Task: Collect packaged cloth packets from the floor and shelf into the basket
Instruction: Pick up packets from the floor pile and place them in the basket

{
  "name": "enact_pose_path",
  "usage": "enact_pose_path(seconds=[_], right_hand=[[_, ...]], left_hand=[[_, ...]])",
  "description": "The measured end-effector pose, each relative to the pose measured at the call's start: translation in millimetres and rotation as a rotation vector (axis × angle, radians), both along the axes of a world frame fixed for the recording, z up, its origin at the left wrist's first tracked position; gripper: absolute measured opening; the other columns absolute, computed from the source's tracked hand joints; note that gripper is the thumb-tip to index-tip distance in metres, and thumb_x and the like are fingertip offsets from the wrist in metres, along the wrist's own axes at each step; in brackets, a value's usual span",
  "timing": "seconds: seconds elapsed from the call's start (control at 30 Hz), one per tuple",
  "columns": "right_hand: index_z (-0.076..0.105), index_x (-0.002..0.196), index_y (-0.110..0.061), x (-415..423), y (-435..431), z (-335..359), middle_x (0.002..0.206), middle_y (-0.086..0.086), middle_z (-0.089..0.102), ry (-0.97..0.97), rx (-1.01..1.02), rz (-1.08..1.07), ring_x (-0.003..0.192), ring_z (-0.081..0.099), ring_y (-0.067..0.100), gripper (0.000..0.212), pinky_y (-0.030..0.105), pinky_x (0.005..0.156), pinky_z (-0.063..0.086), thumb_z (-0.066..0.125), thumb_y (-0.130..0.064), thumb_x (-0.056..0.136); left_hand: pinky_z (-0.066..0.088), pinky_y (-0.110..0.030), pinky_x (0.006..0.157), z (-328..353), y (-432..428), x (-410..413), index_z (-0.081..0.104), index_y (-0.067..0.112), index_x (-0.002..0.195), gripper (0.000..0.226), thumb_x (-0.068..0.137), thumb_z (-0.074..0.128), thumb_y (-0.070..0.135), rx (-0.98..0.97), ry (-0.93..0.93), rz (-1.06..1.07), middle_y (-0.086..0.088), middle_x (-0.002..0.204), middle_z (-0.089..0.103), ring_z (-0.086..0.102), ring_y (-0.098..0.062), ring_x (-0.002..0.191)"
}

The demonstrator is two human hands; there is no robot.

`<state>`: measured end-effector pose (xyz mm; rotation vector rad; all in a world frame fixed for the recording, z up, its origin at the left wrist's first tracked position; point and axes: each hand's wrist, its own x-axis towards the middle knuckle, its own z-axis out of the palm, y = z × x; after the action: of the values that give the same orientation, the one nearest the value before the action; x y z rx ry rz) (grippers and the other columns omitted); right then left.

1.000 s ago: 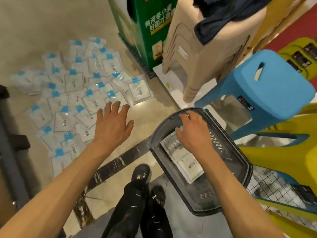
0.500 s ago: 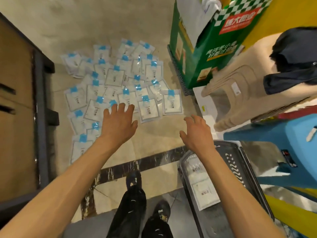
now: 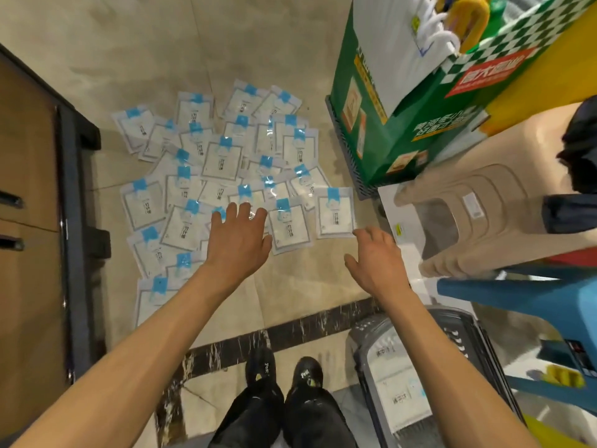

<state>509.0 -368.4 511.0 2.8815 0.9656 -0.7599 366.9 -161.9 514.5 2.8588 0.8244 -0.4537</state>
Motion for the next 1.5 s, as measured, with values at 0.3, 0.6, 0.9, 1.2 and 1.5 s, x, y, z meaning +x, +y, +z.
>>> enact_pose_path(seconds=[0.3, 0.6, 0.9, 1.2, 1.5], right_hand=[[0.04, 0.145, -0.013, 95, 26, -38, 0.146, 0.012, 0.042, 0.067, -0.02, -0.002, 0.135, 0.036, 0.031, 0.054, 0.041, 0.107, 0.034, 0.055, -0.034, 0.097], [0.043, 0.141, -0.01, 182, 35, -112, 0.141, 0.014, 0.044, 0.134, -0.069, -0.016, 0.13, 0.039, 0.032, 0.049, 0.041, 0.101, 0.036, 0.053, -0.032, 0.098], [0.043, 0.139, -0.007, 221, 52, -214, 0.136, 0.017, 0.045, 0.139, -0.131, -0.092, 0.126, 0.043, 0.035, 0.051, 0.044, 0.095, 0.041, 0.049, -0.04, 0.1], [0.044, 0.137, -0.005, 250, 73, -365, 0.136, 0.02, 0.047, 0.15, -0.123, -0.185, 0.124, 0.044, 0.037, 0.05, 0.043, 0.096, 0.042, 0.053, -0.036, 0.1], [0.041, 0.137, -0.004, 259, 74, -525, 0.136, 0.019, 0.046, 0.147, -0.109, -0.32, 0.124, 0.046, 0.036, 0.053, 0.043, 0.098, 0.042, 0.056, -0.034, 0.097]], left_hand=[[0.037, -0.046, 0.102, -43, 17, 77, 0.042, 0.019, 0.146, 0.053, 0.101, 0.044, 0.046, -0.078, 0.125, 0.066, -0.01, 0.145, 0.047, 0.041, -0.031, 0.133], [0.04, -0.047, 0.096, -110, 32, 140, 0.045, 0.015, 0.144, 0.05, 0.101, 0.047, 0.041, -0.15, 0.192, 0.248, -0.014, 0.141, 0.049, 0.046, -0.035, 0.126], [0.041, -0.048, 0.093, -219, 52, 170, 0.044, 0.01, 0.142, 0.051, 0.101, 0.049, 0.039, -0.254, 0.214, 0.344, -0.018, 0.135, 0.051, 0.046, -0.039, 0.124], [0.04, -0.049, 0.098, -383, 76, 174, 0.041, 0.011, 0.145, 0.055, 0.101, 0.049, 0.043, -0.302, 0.235, 0.388, -0.019, 0.14, 0.049, 0.045, -0.039, 0.127], [0.046, -0.05, 0.089, -536, 88, 163, 0.043, 0.003, 0.135, 0.06, 0.097, 0.057, 0.047, -0.342, 0.225, 0.529, -0.022, 0.129, 0.051, 0.049, -0.042, 0.12]])
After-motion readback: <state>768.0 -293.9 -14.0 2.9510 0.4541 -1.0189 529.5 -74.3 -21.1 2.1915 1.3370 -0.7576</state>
